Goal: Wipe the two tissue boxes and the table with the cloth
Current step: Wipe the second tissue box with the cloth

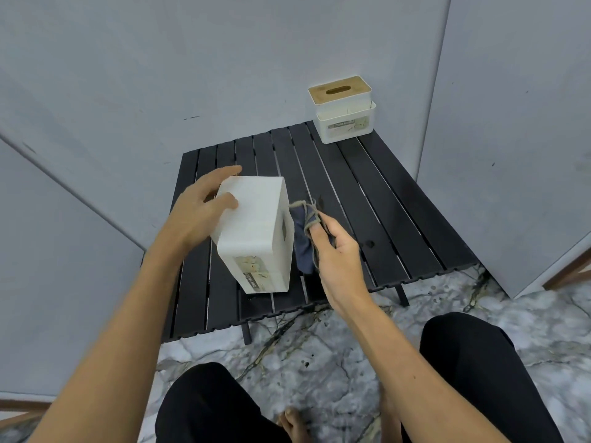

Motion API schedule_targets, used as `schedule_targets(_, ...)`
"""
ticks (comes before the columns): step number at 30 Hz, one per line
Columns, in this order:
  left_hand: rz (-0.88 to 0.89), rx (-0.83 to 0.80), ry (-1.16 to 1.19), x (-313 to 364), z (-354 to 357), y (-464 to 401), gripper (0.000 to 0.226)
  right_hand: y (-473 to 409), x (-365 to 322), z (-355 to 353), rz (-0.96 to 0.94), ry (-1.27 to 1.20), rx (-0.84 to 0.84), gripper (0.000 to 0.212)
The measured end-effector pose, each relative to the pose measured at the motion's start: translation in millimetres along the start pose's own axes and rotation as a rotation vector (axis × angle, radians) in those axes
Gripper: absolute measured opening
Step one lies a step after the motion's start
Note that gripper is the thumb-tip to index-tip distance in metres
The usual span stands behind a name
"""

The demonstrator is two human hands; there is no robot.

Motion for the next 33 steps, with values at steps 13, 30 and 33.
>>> schedule_targets(13, 0.195, -0.558, -0.838, 39, 23, -1, 0.142, 34, 21, -11, 0.058, 0.031, 0.031, 0.025)
schedule_targets(30, 0.478, -0.336, -0.797, 33, 22, 15, 0.132, 60, 12, 41, -0.134, 0.145, -0.045, 0.039)
schedule_targets(33, 0.477, -0.309, -0.772, 33, 19, 14, 0.131, 45, 17, 50, -0.137, 0.188, -0.108, 0.044)
Point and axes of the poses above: each hand's wrist, its own y-axis away from the middle knuckle, its own z-axis out of the palm, x = y × z, the point moved 5 cm from there along -y, towards the middle knuckle, and after that the axes turned 10 degrees about -y, right-handed, at the moved point
